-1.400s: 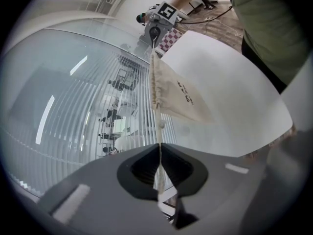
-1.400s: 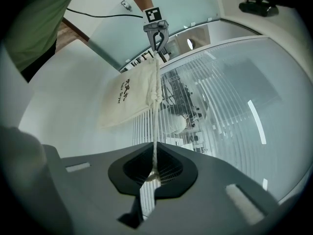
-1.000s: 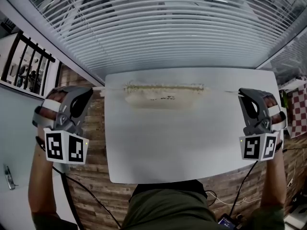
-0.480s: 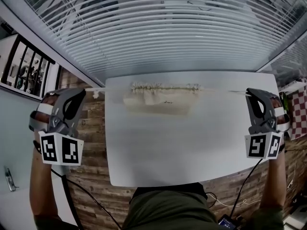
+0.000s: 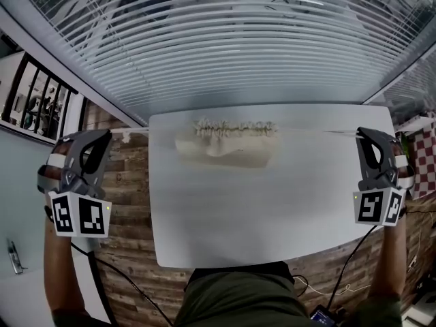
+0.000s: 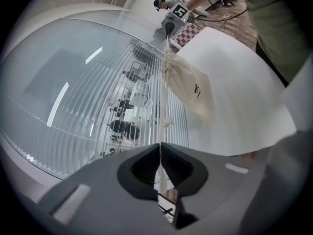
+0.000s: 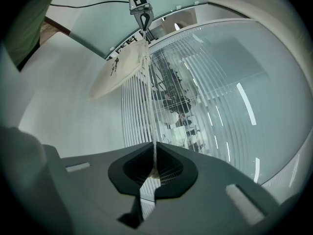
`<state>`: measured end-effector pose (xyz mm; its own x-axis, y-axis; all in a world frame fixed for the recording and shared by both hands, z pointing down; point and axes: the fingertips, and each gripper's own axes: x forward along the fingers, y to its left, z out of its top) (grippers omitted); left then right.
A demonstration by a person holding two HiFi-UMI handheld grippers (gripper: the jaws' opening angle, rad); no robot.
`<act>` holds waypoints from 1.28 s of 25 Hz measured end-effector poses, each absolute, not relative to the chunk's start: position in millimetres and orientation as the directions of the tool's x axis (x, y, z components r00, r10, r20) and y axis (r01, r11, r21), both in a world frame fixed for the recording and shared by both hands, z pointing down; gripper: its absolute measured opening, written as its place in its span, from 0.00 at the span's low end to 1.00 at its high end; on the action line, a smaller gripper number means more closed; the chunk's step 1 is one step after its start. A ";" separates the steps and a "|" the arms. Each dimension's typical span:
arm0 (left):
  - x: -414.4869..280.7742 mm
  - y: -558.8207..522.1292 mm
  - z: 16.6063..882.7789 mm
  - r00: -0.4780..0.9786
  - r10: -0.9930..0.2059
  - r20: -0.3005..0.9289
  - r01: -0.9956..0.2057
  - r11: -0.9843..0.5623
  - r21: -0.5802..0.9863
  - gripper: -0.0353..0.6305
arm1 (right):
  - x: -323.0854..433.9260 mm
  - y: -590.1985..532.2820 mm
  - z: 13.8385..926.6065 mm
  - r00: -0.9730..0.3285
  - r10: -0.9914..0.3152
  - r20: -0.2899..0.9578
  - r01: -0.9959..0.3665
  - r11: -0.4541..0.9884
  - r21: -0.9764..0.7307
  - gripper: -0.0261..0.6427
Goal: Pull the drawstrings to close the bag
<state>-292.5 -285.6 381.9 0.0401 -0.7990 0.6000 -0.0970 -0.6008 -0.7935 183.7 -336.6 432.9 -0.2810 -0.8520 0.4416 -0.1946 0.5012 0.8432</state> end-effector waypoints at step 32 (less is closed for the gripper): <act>-270.2 -299.3 346.3 0.036 -0.874 0.485 -0.129 -0.485 -0.865 0.09 | 197.9 -347.5 385.4 -0.258 -0.900 0.352 -0.343 0.426 0.838 0.05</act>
<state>-270.2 -299.3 346.3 0.0357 -0.8741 0.4845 -0.1288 -0.4848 -0.8651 197.9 -347.5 385.4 -0.2581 -0.8999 0.3516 -0.3427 0.4255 0.8376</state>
